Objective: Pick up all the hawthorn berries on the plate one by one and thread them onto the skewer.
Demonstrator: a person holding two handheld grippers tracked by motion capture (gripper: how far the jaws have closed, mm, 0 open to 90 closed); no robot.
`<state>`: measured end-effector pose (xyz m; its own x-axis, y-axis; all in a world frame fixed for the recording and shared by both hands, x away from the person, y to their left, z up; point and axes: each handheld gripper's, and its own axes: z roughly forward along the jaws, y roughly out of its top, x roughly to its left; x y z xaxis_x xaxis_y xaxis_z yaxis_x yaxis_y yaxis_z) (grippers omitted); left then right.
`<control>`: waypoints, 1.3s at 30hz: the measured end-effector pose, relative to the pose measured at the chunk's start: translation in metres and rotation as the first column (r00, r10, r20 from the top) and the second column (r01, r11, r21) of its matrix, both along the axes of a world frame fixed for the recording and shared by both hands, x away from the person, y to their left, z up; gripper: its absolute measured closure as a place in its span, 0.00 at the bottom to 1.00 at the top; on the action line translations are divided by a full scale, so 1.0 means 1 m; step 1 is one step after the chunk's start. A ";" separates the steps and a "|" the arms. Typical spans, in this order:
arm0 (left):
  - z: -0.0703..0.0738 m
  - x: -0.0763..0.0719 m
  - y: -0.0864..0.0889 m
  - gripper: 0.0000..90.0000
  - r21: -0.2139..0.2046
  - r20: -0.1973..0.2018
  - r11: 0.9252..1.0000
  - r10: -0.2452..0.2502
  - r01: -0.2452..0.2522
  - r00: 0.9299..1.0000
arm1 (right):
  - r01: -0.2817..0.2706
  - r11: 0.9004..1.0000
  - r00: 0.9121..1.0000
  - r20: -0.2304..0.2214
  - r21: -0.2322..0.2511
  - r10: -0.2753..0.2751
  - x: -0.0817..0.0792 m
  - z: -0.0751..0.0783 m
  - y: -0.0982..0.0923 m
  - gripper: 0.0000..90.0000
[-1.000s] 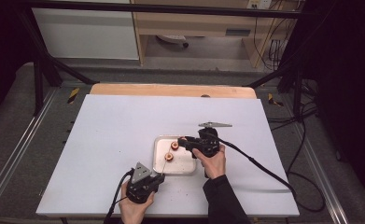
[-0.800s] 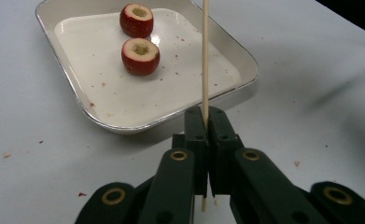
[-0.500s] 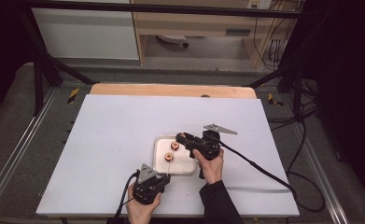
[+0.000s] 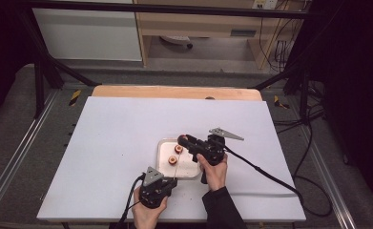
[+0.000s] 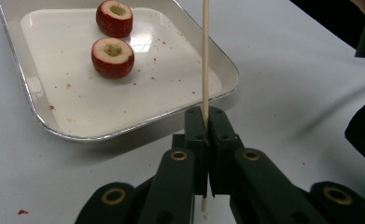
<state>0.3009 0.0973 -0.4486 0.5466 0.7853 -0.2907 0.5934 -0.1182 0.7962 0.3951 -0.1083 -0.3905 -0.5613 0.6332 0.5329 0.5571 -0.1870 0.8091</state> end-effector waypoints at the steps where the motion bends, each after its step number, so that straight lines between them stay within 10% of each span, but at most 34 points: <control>1: 0.001 0.000 -0.001 0.98 0.004 0.001 1.000 -0.001 0.001 1.000 | -0.004 1.000 1.000 0.001 0.002 0.004 -0.001 0.000 0.000 0.67; 39: 0.000 0.001 0.001 0.98 -0.004 -0.006 1.000 -0.003 0.003 1.000 | -0.021 1.000 1.000 0.016 -0.005 0.021 -0.004 -0.001 0.001 0.67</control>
